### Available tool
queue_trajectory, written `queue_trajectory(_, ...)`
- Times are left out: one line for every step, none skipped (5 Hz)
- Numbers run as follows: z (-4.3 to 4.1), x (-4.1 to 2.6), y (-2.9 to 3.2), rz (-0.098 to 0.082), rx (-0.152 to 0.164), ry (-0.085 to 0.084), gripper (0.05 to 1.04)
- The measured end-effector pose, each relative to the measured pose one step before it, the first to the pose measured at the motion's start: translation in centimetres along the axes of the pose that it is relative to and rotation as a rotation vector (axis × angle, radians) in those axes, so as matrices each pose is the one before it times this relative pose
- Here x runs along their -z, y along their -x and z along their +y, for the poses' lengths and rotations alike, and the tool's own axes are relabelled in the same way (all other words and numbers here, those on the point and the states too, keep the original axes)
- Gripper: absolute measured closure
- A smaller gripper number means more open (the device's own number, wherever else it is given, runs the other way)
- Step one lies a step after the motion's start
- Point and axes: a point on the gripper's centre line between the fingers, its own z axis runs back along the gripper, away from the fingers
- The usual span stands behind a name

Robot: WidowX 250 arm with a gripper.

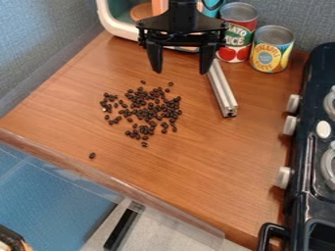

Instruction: Sweep into pile

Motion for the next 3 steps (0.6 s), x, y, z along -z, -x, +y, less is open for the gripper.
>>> queue_trajectory(-0.029,1.123,0.399,0.0339,-0.0074,-0.0143,0.083)
queue_trajectory(-0.871,1.59,-0.927,0.0207,-0.0585,-0.0092,0.083)
queue_trajectory(-1.044,1.377,-1.242,0.0042,-0.0863,0.0055,0.083)
